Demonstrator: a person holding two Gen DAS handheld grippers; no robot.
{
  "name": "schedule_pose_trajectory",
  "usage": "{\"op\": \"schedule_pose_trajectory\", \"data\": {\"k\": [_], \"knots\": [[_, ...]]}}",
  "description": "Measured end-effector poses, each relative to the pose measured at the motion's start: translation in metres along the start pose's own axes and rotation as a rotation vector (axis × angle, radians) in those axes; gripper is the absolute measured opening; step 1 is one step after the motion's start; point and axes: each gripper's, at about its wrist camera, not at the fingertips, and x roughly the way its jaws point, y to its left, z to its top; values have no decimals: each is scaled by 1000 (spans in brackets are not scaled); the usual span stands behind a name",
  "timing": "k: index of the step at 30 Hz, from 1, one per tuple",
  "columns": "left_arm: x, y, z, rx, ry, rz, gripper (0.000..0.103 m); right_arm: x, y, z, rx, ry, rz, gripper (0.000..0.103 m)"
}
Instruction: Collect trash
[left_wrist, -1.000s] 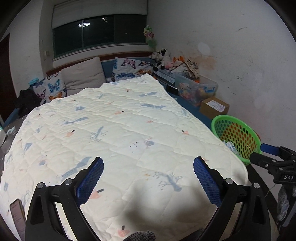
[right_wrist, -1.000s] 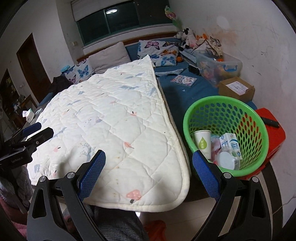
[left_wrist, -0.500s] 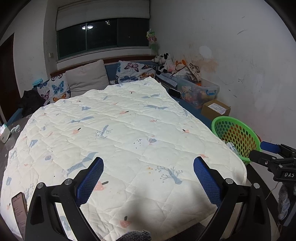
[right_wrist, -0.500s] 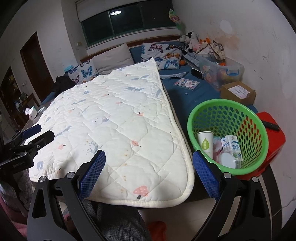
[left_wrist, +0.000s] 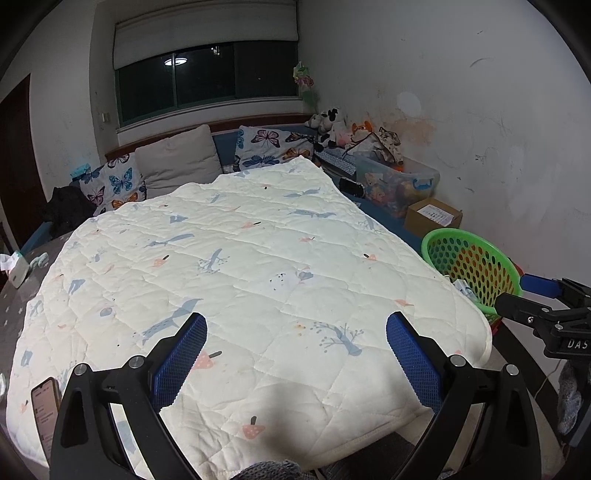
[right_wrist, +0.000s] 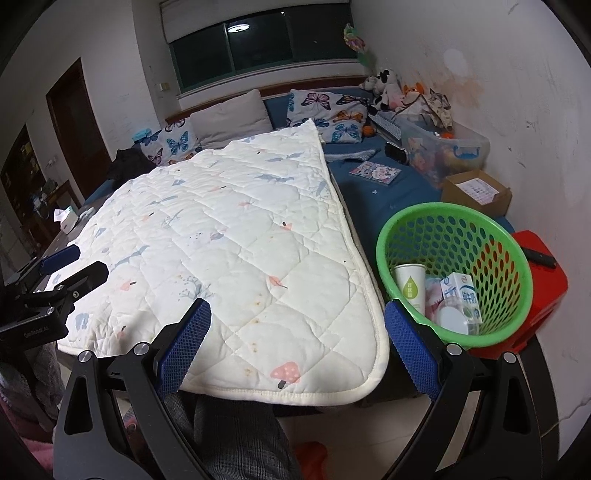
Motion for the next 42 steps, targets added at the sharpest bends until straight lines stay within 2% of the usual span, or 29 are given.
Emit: {"op": "schedule_pose_trajectory", "data": {"k": [42], "knots": [[-18, -12, -6, 12, -9, 8, 94, -16, 7, -5, -15, -18, 22, 94]]}}
